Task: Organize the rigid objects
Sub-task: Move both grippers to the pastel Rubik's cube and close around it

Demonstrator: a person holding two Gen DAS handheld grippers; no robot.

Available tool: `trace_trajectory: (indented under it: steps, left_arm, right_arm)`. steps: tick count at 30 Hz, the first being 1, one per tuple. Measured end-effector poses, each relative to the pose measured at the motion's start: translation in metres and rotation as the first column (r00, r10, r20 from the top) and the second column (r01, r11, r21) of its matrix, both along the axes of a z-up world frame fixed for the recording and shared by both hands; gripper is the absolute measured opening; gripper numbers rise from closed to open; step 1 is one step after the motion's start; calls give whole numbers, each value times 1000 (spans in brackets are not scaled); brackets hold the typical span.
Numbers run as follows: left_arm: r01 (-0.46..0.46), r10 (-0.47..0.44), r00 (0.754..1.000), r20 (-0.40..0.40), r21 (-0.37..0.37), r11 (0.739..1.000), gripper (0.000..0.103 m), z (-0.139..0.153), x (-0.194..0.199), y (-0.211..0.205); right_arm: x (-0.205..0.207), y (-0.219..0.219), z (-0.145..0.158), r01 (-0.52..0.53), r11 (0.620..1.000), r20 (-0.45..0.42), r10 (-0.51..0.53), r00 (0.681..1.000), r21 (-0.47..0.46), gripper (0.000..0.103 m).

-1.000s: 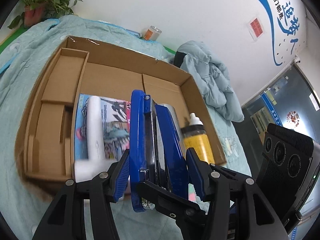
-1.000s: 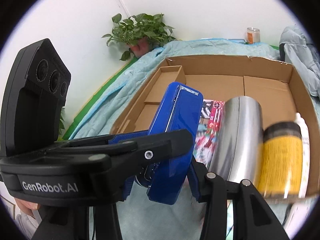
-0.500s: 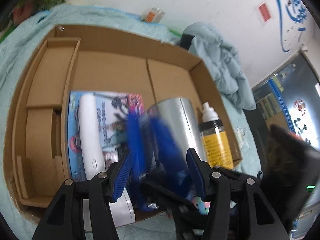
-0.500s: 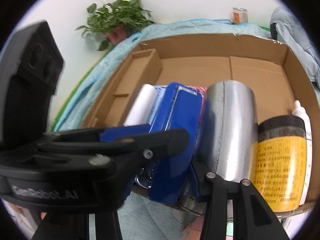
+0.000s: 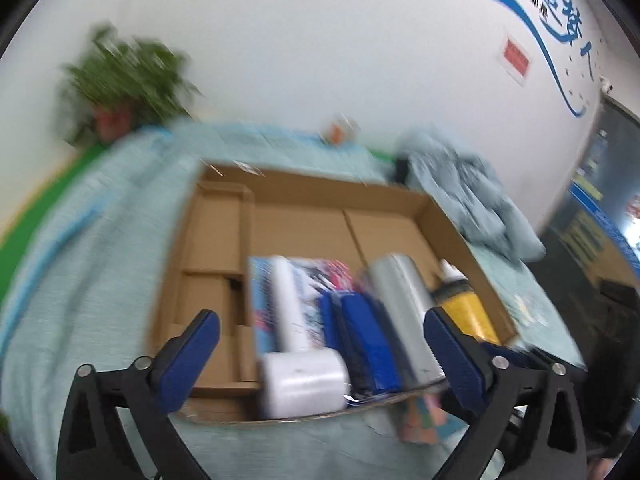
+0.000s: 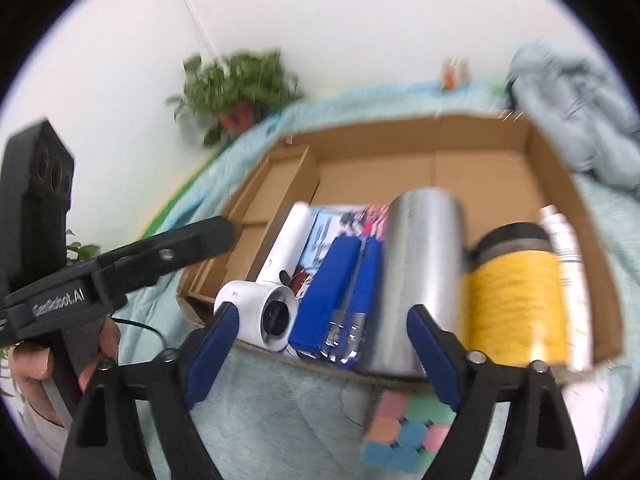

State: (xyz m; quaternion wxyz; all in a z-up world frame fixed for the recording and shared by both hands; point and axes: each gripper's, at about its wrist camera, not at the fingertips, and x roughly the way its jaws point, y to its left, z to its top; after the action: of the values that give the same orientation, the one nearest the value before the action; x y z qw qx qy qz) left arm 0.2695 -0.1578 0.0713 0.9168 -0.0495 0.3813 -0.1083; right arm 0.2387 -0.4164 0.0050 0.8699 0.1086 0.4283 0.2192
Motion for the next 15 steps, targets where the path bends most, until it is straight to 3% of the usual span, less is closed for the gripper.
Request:
trace_trajectory:
  steps: [3,4,5,6,7,8,9,10,11,12,13,14,15]
  left_arm:
    - [-41,37,998,46,83,996,102,1,-25,2]
    - [-41,37,998,41,87,995,92,0,-32,3]
    - [-38,35,999,33,81,996,75,-1,-37,4]
    - [-24,23,1000,13,66,998,18,-4,-41,5]
    - [11,-8,999,-43,51,999,4,-9,-43,4]
    - [10,-7,998,-67,46,999,3,-12,-47,5]
    - [-12,15,998,-61,48,999,3,-14,-53,6]
    - [-23,25,999,-47,48,999,12,-15,-59,7]
    - [-36,38,998,-42,57,998,26,-15,-64,7]
    - [-59,63,997,-50,77,995,74,-15,-69,6]
    - [-76,80,996,-48,73,994,102,-14,-74,6]
    - [-78,80,997,-23,44,996,100,-13,-80,8]
    - [-70,70,998,11,-4,998,102,-11,-89,9]
  right_arm:
    - [-25,-11,-5,22,1000,9,-22,1000,-16,86]
    - [-33,-19,-10,53,999,-13,-53,999,-1,86]
    - [-37,-23,-13,73,997,-30,-72,997,10,86]
    - [-42,-29,-18,90,996,-48,-89,995,24,86]
    - [-46,-32,-19,96,995,-53,-95,994,24,73]
    - [-49,-33,-22,100,995,-66,-101,993,-8,32]
    - [-49,-34,-25,102,994,-84,-105,991,-36,14]
    - [-50,-36,-28,107,994,-98,-110,989,-33,7]
    - [-51,-40,-29,118,993,-109,-119,987,-11,7]
    - [-53,-43,-30,133,991,-115,-133,984,-7,7]
    - [-56,-46,-30,139,990,-114,-139,984,-7,25]
    - [-57,-47,-30,148,989,-111,-147,983,-5,70]
    - [-59,-48,-31,160,987,-104,-158,982,8,93]
